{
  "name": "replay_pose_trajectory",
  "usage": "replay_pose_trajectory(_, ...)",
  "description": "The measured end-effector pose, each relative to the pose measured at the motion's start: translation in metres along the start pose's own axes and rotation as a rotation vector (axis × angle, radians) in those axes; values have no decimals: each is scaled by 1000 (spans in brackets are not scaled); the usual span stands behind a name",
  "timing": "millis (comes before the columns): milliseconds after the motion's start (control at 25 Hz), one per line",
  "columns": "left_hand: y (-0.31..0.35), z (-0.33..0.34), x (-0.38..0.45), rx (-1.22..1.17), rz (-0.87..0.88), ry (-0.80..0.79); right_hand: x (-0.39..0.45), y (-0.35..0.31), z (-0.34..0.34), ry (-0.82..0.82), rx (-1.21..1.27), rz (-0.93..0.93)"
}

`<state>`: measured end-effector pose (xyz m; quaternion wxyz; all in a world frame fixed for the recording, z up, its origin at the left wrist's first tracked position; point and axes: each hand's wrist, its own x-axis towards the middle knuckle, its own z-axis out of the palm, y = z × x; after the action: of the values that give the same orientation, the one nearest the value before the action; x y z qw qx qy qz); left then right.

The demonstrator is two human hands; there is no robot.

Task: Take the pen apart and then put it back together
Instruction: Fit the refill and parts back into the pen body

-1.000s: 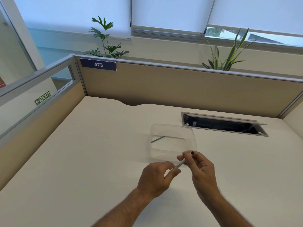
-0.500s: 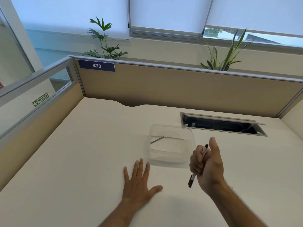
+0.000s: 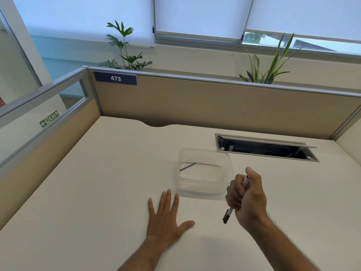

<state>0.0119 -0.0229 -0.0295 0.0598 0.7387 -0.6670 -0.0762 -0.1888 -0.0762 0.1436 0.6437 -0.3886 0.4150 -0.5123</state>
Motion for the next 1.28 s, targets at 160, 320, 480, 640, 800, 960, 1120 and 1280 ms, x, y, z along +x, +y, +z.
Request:
replay_pose_trajectory(160,-2,3,1,6,1,13,-2,4,-2,0,-17,-10)
replay_pose_trajectory(320,-2,4,1,8,-4,11,1,7,-5,-36,-6,-35)
replay_pose_trajectory(480,-1,4,2,28,-15,4,4,12,-11,-133,-43,-86)
replay_pose_trajectory(640,-2,3,1,22,-21,-10,0,24,-23,-212,-310,-233)
replay_pose_trajectory(800,-3,6,2,50,-28,-33,-6,39,-41,-50,-767,-615)
replay_pose_trajectory(960,-3,8,4,62,-33,-49,-17,68,-74,-202,-1157,-1079)
replay_pose_trajectory(1120,-3,9,2,65,-30,-51,-25,101,-104,-462,-1422,-1238)
replay_pose_trajectory(1280,-4,8,-4,70,-26,-47,-29,118,-114,-629,-1519,-1235)
